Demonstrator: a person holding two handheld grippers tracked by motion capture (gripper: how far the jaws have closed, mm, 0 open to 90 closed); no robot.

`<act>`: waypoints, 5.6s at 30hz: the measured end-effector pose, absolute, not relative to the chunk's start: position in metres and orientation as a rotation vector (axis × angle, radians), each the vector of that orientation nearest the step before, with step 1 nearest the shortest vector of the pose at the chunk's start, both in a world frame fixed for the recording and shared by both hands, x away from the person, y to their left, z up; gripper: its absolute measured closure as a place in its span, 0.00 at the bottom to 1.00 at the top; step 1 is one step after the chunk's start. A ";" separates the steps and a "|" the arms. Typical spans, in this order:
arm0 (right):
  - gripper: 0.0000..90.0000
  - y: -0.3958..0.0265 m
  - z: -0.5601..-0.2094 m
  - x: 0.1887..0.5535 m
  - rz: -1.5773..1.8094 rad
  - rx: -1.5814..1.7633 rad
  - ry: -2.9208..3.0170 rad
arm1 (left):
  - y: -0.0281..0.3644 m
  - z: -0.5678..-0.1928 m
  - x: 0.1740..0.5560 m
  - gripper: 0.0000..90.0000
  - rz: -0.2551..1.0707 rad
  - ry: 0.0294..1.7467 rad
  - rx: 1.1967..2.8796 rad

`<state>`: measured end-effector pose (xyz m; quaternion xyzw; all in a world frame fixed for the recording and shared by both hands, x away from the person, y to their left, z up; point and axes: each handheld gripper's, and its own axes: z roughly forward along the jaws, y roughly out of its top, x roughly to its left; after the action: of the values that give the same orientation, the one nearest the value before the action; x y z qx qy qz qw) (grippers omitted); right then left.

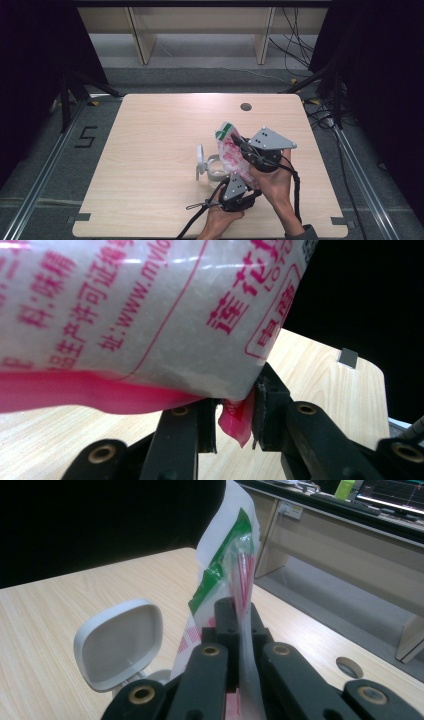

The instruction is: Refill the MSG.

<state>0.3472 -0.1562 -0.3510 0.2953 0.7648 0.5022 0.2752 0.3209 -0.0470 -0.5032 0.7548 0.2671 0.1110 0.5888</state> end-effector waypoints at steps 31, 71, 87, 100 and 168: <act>1.00 -0.143 -0.356 0.359 1.352 0.751 2.070 | -0.058 -0.504 0.330 0.83 0.238 0.622 1.695; 1.00 -0.133 -0.358 0.356 1.253 0.673 2.049 | -0.059 -0.506 0.335 0.83 0.213 0.616 1.697; 1.00 -0.133 -0.357 0.354 1.275 0.688 2.060 | -0.060 -0.507 0.337 0.83 0.217 0.611 1.686; 1.00 -0.130 -0.357 0.355 1.270 0.673 2.046 | -0.058 -0.508 0.336 0.83 0.232 0.605 1.684; 1.00 -0.125 -0.355 0.354 1.251 0.639 2.046 | -0.064 -0.506 0.338 0.83 0.209 0.612 1.629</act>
<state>0.3542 -0.1252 -0.3546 0.2437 0.7799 0.4769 0.3239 0.3385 -0.0637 -0.5061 0.7141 0.2681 0.0915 0.6401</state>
